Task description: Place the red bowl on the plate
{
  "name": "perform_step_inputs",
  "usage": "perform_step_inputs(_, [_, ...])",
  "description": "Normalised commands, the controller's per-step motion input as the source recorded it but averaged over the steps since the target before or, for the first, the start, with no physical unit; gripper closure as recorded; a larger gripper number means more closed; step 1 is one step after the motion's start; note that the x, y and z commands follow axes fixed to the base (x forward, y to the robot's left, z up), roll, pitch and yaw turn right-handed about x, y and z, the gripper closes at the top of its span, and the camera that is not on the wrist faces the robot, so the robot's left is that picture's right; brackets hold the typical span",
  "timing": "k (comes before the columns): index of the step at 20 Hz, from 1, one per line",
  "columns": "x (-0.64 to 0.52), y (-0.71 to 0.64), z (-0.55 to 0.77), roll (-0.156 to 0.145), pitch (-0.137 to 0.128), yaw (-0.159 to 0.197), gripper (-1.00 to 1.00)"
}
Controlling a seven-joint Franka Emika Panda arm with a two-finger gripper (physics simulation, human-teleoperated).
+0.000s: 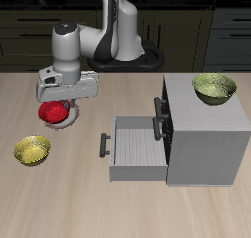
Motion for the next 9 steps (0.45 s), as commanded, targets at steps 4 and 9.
perform_step_inputs(4, [0.05, 0.06, -0.13, 0.007, 0.014, 0.006, 1.00])
perform_step_inputs(9, [-0.01, -0.02, -0.17, -0.019, 0.049, 0.022, -1.00])
